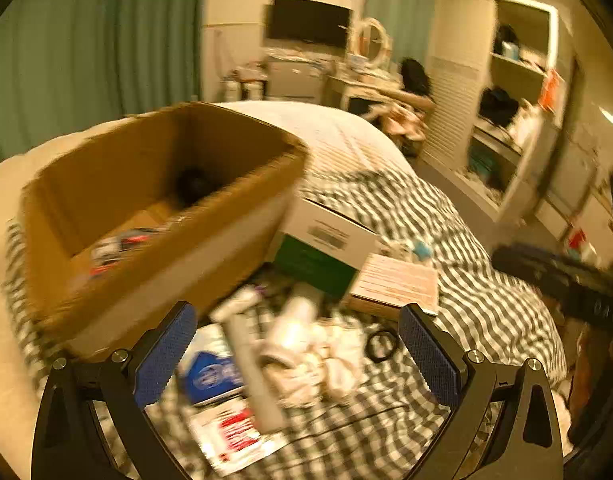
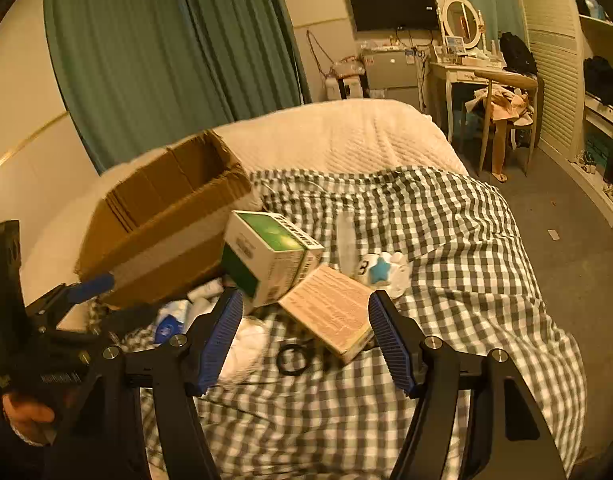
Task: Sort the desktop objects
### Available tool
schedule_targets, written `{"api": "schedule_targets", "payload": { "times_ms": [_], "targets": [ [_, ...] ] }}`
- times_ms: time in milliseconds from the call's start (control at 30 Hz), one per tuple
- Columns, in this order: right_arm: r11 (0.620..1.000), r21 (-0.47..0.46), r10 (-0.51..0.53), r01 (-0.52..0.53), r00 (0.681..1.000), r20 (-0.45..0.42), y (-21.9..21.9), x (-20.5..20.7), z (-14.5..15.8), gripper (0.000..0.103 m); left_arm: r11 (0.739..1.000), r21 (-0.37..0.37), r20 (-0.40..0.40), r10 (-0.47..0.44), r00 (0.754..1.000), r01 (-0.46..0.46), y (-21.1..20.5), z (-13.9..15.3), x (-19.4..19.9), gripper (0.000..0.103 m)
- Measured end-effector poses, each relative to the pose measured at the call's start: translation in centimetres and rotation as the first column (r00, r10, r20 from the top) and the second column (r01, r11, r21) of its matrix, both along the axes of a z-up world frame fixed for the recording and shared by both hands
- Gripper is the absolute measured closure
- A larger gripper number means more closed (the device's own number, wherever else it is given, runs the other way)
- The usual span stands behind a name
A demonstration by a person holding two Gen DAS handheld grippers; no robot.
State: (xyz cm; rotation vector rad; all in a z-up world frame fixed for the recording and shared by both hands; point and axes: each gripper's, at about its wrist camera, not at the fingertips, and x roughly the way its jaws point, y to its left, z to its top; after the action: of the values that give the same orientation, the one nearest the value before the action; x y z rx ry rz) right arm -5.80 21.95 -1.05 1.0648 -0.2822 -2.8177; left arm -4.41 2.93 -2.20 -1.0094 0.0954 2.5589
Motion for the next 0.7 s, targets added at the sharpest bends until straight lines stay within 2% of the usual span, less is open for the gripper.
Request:
{"api": "schedule_targets", "payload": {
  "times_ms": [100, 233, 333, 433, 533, 633, 700],
  "targets": [
    [0.999, 0.022, 0.029, -0.028, 1.000, -0.012, 1.1, -1.0, -0.8, 0.020, 0.997, -0.049, -0.023, -0.063, 0.998, 0.062, 2.4, -1.3, -0.9, 0.000],
    [0.999, 0.040, 0.005, -0.006, 0.999, 0.041, 2.7, -2.1, -3.4, 0.020, 0.972, -0.199, -0.092, -0.146, 0.985, 0.126, 5.5, -3.0, -2.3, 0.000],
    [0.997, -0.066, -0.027, 0.032, 0.997, 0.067, 4.3, -3.2, -4.7, 0.020, 0.950, -0.273, -0.129, -0.192, 0.973, 0.151, 7.1, -4.3, -3.6, 0.000],
    [0.990, -0.134, -0.029, 0.037, 0.998, 0.059, 4.8, -3.6, -5.3, 0.020, 0.948, -0.268, -0.105, -0.206, 0.973, 0.172, 7.7, -5.2, -5.5, 0.000],
    [0.990, -0.141, -0.009, 0.017, 0.999, 0.053, 4.7, -3.9, -5.3, 0.020, 0.953, -0.264, -0.094, -0.176, 0.980, 0.146, 7.8, -6.0, -8.0, 0.000],
    [0.990, -0.142, 0.001, 0.008, 0.998, 0.062, 4.4, -4.1, -5.6, 0.020, 0.954, -0.268, -0.117, -0.172, 0.978, 0.136, 8.0, -6.5, -9.3, 0.000],
    [0.989, -0.147, -0.010, 0.019, 0.998, 0.065, 4.5, -4.2, -5.7, 0.020, 0.935, -0.303, -0.101, -0.226, 0.969, 0.186, 9.1, -7.1, -9.8, 0.000]
  ]
}}
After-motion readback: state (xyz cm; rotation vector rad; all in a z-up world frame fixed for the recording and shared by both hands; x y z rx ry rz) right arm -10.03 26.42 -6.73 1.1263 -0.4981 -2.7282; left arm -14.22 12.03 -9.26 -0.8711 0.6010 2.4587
